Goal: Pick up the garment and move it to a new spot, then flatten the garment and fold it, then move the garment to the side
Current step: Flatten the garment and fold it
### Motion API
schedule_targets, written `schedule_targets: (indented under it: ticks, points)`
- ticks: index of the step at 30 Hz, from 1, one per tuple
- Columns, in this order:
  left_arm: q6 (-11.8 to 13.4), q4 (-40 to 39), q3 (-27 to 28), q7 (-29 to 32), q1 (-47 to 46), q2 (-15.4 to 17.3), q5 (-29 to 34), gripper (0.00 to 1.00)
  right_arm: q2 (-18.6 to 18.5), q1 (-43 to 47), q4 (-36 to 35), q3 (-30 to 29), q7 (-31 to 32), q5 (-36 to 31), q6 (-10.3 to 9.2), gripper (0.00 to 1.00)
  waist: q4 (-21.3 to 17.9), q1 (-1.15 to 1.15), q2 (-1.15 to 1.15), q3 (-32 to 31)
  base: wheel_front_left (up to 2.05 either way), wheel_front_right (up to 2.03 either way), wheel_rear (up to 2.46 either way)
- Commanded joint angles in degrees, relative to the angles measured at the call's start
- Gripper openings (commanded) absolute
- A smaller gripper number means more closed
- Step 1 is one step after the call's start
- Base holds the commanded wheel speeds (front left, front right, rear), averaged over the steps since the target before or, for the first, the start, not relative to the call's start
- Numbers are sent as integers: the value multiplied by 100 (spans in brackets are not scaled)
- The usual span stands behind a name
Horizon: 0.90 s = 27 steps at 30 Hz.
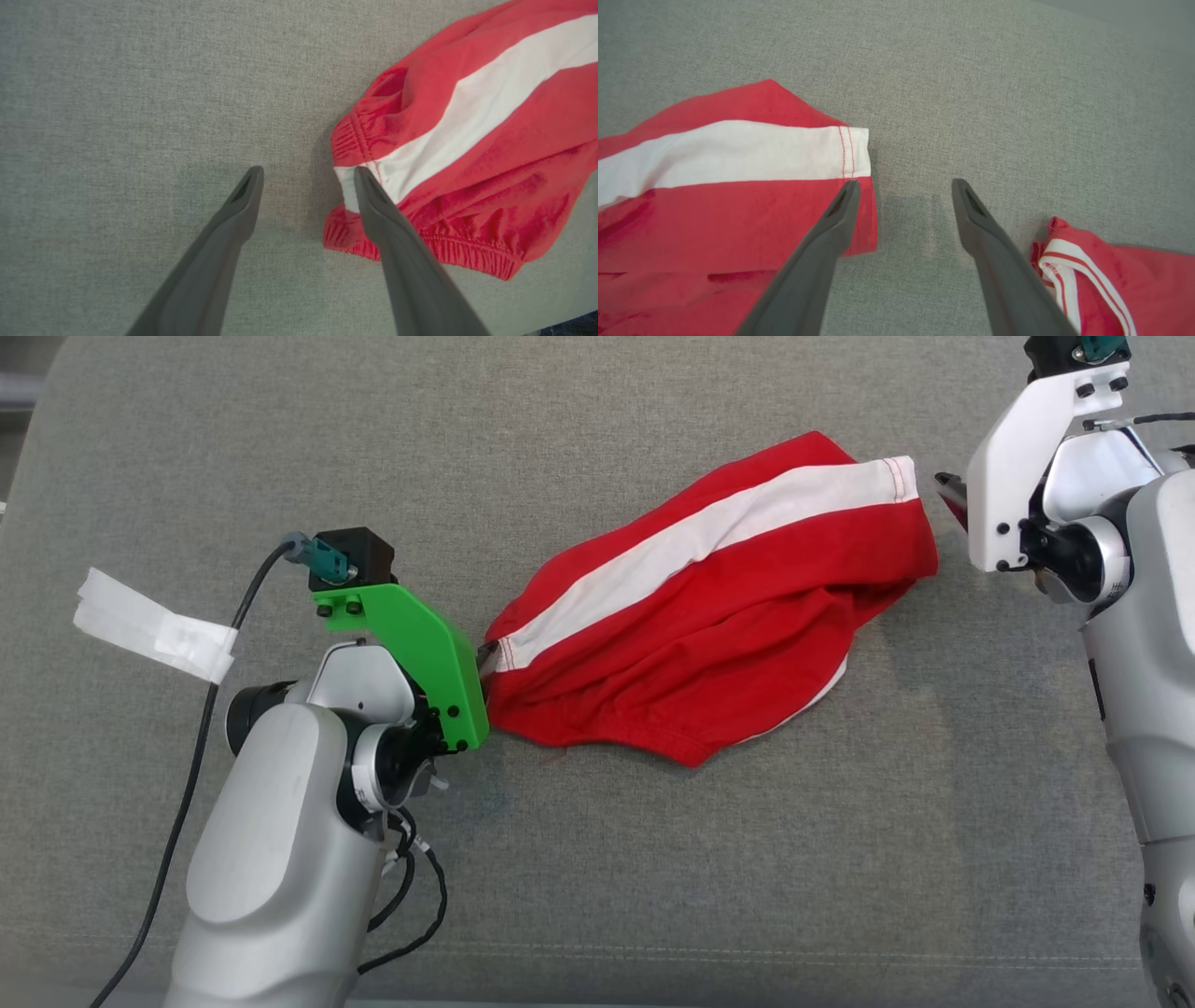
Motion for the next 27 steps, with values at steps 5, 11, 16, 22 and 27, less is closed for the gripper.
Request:
schedule_targets:
  ticks: [5,11,16,22,27]
  points:
    - [90,-278,-44,11,90,-52,-133,100,-53,-146,167,30,-135,-46,0,100,10,-1,0,15,0,0,0]
    - [151,-284,-109,115,90,-61,-168,100,-43,-205,257,77,-194,-46,0,100,-25,-1,0,53,0,0,0]
    - [106,-204,-146,118,33,-66,-243,38,-51,-363,294,167,-268,-40,0,100,-49,-1,0,123,0,0,0]
    - [42,-189,-242,27,-57,-71,-257,0,-18,-500,434,306,-423,-12,-1,100,7,-1,0,189,0,0,0]
    - [28,-197,-366,-23,-120,-86,-278,0,39,-584,756,362,-508,-3,-1,100,111,-1,0,269,0,0,0]
